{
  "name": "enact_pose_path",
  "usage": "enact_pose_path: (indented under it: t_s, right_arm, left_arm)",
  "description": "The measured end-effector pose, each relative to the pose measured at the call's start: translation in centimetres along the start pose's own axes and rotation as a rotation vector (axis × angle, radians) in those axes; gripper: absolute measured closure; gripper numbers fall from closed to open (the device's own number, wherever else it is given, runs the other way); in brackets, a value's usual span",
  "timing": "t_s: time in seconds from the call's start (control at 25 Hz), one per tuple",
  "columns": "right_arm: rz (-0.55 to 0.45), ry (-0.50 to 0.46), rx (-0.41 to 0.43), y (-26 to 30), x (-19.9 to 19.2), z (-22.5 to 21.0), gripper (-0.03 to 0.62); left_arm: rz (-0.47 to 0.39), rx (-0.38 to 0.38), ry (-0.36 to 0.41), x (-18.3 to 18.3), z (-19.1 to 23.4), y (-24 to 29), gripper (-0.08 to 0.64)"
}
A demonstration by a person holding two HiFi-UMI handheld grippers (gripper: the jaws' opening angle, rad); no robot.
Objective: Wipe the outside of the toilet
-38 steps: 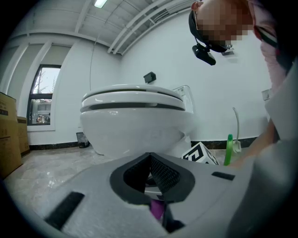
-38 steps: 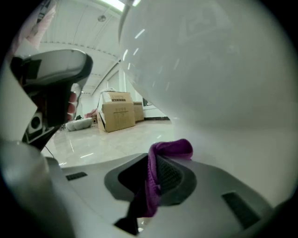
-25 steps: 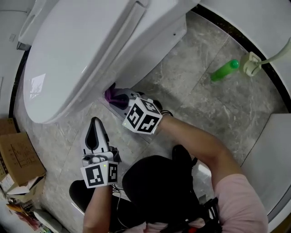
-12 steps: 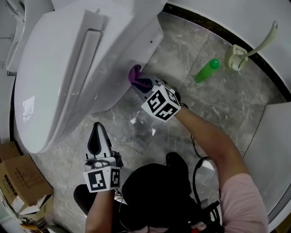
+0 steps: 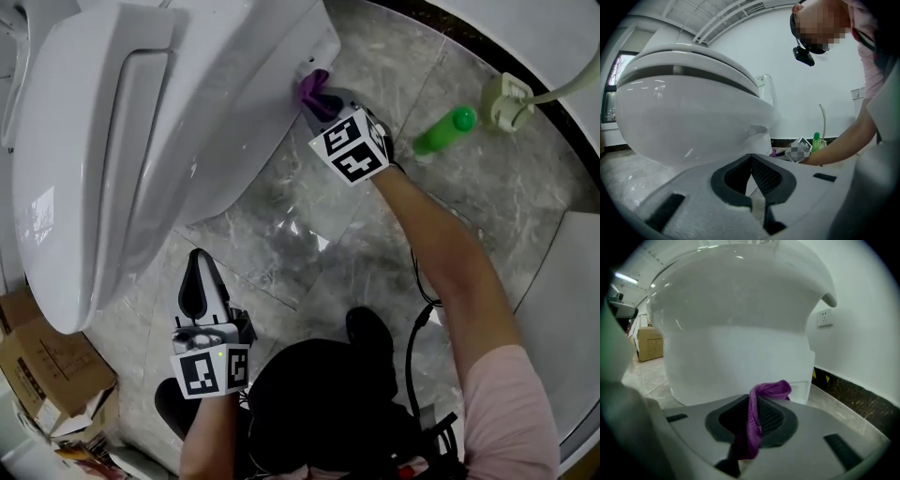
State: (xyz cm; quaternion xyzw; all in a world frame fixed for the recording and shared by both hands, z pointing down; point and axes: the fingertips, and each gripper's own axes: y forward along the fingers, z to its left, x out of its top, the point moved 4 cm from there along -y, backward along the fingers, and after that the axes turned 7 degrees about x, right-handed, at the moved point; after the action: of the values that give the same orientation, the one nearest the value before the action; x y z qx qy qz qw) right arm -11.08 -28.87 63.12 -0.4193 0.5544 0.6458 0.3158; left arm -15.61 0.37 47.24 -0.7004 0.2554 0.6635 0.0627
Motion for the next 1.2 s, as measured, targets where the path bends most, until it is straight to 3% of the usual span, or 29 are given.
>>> enact_pose_path:
  t_s: [0.68, 1.2]
  right_arm:
    - [0.034, 0.051, 0.085, 4.5, -0.6, 0.5, 0.535]
    - [0.034, 0.063, 0.161, 4.8, -0.5, 4.7, 0.537]
  left_arm:
    - [0.030, 0.047, 0.003, -0.7, 0.6, -0.3, 0.552]
    - [0.023, 0.069, -0.001, -1.0, 0.8, -1.5, 0.552]
